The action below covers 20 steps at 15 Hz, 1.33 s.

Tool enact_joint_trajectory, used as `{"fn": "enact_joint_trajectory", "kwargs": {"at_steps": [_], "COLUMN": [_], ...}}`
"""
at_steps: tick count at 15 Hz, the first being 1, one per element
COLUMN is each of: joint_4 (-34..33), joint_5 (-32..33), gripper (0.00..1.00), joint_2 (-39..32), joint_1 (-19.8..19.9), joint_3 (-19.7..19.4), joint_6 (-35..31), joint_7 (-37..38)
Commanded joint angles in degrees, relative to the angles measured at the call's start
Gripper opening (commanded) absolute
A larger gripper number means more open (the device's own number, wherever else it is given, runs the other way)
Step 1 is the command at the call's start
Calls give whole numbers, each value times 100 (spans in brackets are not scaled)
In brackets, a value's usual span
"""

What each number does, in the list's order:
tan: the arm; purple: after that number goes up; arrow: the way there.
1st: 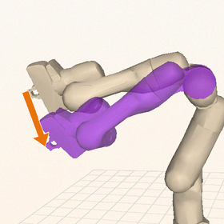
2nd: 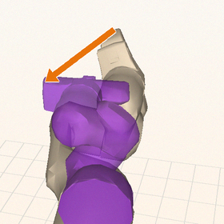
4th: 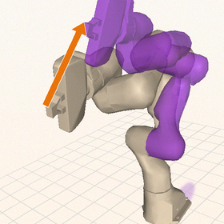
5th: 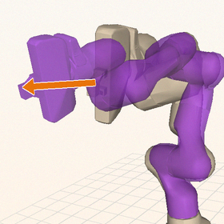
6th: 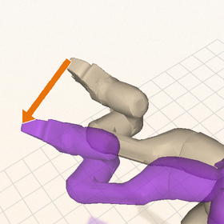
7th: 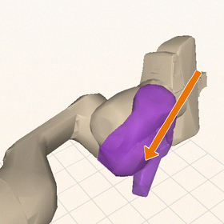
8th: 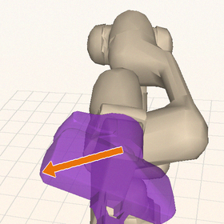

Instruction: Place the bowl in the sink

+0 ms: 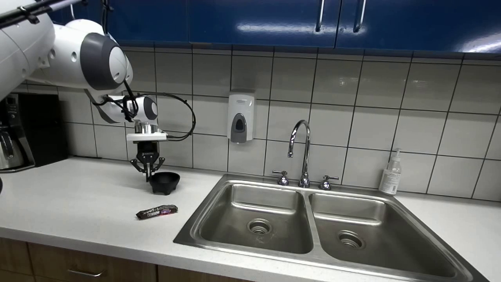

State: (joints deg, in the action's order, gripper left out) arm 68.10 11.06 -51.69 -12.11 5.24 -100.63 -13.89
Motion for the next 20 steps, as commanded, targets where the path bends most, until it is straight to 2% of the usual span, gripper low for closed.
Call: {"fn": "enact_joint_trajectory", "kwargs": {"at_steps": [1, 11, 20], "joint_4": [-274, -331, -26], "joint_5": [61, 40, -126], "gripper": [2, 2, 2], "joint_2": [-70, 327, 833], "joint_1": [-52, 24, 506], "joint_3": [-42, -111, -364], "joint_6": [216, 17, -69], "joint_7": [104, 209, 603]}}
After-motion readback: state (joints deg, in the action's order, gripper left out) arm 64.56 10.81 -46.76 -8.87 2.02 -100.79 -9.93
